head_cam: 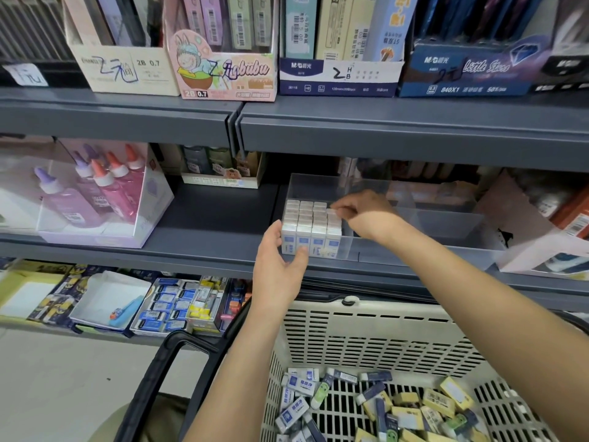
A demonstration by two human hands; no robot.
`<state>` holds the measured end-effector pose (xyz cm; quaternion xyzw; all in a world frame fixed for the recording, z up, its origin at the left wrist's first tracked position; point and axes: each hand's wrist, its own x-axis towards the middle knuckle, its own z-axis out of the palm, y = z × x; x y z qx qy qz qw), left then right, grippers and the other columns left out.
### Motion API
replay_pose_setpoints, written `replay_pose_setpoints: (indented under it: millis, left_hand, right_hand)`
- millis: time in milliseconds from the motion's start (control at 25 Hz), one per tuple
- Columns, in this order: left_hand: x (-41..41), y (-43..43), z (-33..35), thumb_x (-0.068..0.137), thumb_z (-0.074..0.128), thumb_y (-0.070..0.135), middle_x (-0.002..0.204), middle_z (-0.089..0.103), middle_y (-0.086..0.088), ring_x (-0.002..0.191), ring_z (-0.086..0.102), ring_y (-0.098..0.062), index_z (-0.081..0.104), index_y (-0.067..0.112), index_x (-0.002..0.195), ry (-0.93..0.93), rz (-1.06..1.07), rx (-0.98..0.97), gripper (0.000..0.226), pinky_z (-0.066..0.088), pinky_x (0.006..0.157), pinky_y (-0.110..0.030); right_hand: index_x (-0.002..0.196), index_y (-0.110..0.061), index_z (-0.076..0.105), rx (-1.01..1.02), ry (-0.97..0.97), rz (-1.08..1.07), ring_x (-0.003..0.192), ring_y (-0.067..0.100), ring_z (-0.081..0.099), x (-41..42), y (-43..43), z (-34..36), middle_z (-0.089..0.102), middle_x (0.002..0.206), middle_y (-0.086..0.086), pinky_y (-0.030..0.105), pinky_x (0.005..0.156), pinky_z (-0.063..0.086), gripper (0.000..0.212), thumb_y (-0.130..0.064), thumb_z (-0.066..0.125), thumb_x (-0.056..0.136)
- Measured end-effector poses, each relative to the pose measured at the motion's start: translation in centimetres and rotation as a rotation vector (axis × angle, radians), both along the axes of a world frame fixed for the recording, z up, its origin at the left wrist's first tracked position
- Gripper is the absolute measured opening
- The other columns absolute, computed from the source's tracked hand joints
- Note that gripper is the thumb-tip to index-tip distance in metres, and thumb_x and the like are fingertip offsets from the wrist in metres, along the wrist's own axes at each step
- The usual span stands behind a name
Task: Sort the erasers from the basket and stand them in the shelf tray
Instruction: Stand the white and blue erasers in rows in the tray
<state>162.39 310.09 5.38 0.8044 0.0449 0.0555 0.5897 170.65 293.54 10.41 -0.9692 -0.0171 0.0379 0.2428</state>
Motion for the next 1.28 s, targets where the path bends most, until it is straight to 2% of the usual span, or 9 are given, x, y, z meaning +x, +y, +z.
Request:
replay_pose_setpoints:
  millis: [160,240,360,440,560,640,800,960,1280]
  left_hand:
    - [-1.6,0.4,0.9,0.089,0.060,0.021,0.130,0.049,0.013,0.127,0.041,-0.005,0.035,0.020,0.140,0.031,-0.039,0.003,0.057,0.032,0.093,-0.014]
    - [-3.0,1.0,1.6,0.088,0.060,0.026,0.124,0.050,0.019,0.127,0.042,-0.007,0.039,0.022,0.137,0.074,-0.109,0.127,0.053,0.036,0.098,-0.023]
    - [-6.9,3.1,2.1,0.087,0.061,0.030,0.131,0.051,0.008,0.122,0.046,-0.009,0.047,0.022,0.132,0.051,-0.215,0.319,0.048,0.041,0.104,-0.037]
    - [-10.0,5.1,1.9,0.086,0.063,0.026,0.122,0.057,0.007,0.116,0.051,-0.012,0.057,0.021,0.123,-0.053,-0.225,0.435,0.038,0.040,0.103,-0.034]
    - [-14.0,7.4,0.9,0.083,0.067,0.019,0.124,0.055,0.002,0.120,0.046,-0.015,0.065,0.017,0.111,-0.111,-0.146,0.543,0.028,0.026,0.104,-0.022]
    - [-15.7,7.8,0.1,0.083,0.068,0.016,0.131,0.048,0.005,0.124,0.040,-0.010,0.065,0.018,0.111,-0.063,-0.154,0.522,0.028,0.021,0.104,-0.016]
    - [-16.5,7.4,-0.9,0.086,0.064,0.021,0.135,0.036,0.016,0.129,0.036,-0.007,0.063,0.022,0.114,-0.031,-0.168,0.470,0.028,0.032,0.104,-0.029]
    - [-16.1,7.4,-1.3,0.085,0.064,0.024,0.139,0.035,0.012,0.127,0.030,0.000,0.064,0.022,0.111,-0.049,-0.178,0.507,0.026,0.025,0.107,-0.024]
    - [-16.1,7.5,-1.6,0.086,0.063,0.024,0.133,0.033,0.019,0.129,0.031,0.000,0.064,0.023,0.107,-0.050,-0.174,0.461,0.021,0.026,0.108,-0.026]
  right_hand:
    - [0.122,-0.021,0.060,0.168,-0.045,-0.013,0.113,0.015,0.057,-1.8,-0.7,0.4,0.061,0.126,-0.001,0.021,0.097,0.040,0.030,-0.017,0.051,0.094]
    - [0.117,-0.022,0.064,0.260,-0.163,-0.027,0.102,0.007,0.060,-3.8,-1.3,0.8,0.066,0.116,-0.004,0.012,0.086,0.041,0.027,-0.018,0.053,0.092]
    - [0.106,-0.023,0.069,0.433,-0.342,0.076,0.075,-0.011,0.059,-9.2,-1.3,0.0,0.071,0.097,-0.011,0.000,0.066,0.038,0.022,-0.016,0.055,0.091]
    - [0.106,-0.027,0.067,0.512,-0.278,0.201,0.074,-0.016,0.059,-13.6,-0.9,-2.6,0.069,0.092,-0.019,-0.001,0.066,0.040,0.022,-0.018,0.055,0.091]
    - [0.112,-0.030,0.062,0.310,0.025,0.397,0.084,-0.015,0.057,-19.1,0.2,-9.2,0.065,0.106,-0.017,-0.001,0.074,0.040,0.023,-0.023,0.052,0.092]
    - [0.119,-0.022,0.060,0.109,0.186,0.498,0.104,0.002,0.056,-21.0,1.0,-14.1,0.060,0.119,-0.005,0.013,0.093,0.041,0.028,-0.024,0.053,0.093]
    - [0.138,-0.020,0.041,-0.058,0.211,0.473,0.131,0.018,0.034,-21.3,3.5,-20.0,0.039,0.142,0.001,0.031,0.111,0.027,0.053,-0.030,0.057,0.088]
    - [0.145,-0.025,0.021,-0.146,0.239,0.492,0.135,0.023,0.026,-19.6,5.8,-21.7,0.026,0.150,-0.001,0.039,0.111,0.023,0.082,-0.046,0.064,0.078]
    - [0.136,-0.036,0.029,-0.260,0.340,0.470,0.119,0.025,0.043,-20.5,1.0,-22.3,0.042,0.129,0.003,0.037,0.094,0.041,0.069,-0.055,0.061,0.078]
